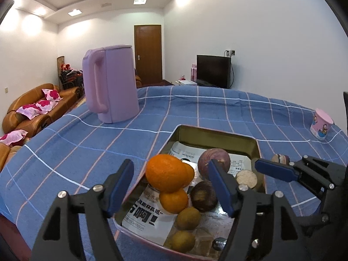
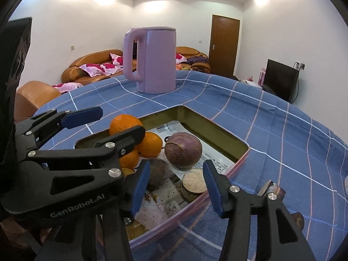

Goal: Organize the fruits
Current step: 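Open the left tool releasing the orange while the right tool releases the brown fruit into the tin, then move both tools to the cloth and grasp the rice cake with the left tool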

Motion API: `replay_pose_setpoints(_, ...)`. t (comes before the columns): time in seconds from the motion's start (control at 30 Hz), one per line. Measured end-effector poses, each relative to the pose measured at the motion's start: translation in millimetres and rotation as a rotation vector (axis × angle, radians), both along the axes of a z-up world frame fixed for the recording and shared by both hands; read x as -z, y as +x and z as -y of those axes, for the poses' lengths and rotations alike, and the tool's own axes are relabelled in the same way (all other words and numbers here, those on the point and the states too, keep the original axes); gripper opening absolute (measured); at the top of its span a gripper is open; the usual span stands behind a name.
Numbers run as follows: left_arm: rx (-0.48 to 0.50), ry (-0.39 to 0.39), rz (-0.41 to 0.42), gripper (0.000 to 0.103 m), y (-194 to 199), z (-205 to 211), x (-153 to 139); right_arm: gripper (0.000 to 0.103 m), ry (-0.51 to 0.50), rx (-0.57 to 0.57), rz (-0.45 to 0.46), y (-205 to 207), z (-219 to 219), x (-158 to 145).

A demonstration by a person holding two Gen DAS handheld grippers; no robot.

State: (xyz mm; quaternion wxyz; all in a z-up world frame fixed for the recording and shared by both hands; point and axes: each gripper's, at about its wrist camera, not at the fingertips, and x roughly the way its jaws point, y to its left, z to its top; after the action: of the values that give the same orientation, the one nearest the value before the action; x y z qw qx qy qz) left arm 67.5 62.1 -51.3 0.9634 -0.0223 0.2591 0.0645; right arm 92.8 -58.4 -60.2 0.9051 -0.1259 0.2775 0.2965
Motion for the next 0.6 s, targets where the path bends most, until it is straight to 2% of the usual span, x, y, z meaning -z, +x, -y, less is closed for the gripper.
replay_pose_setpoints(0.1, -0.016, -0.013, 0.024, 0.082, -4.7, -2.7, -5.8, 0.053, 0.018, 0.024, 0.014, -3.4, 8.5, -2.4)
replay_pose_setpoints(0.33, -0.008, -0.020, 0.049, 0.082, -10.3, 5.5, -15.2, 0.053, 0.040, 0.148, 0.053, -9.7, 62.5, -10.0)
replay_pose_setpoints(0.6, 0.063, 0.023, 0.044, 0.082, -5.1, 48.3, -19.7, 0.053, 0.021, 0.370, -0.010, 9.5, 137.3, -7.3)
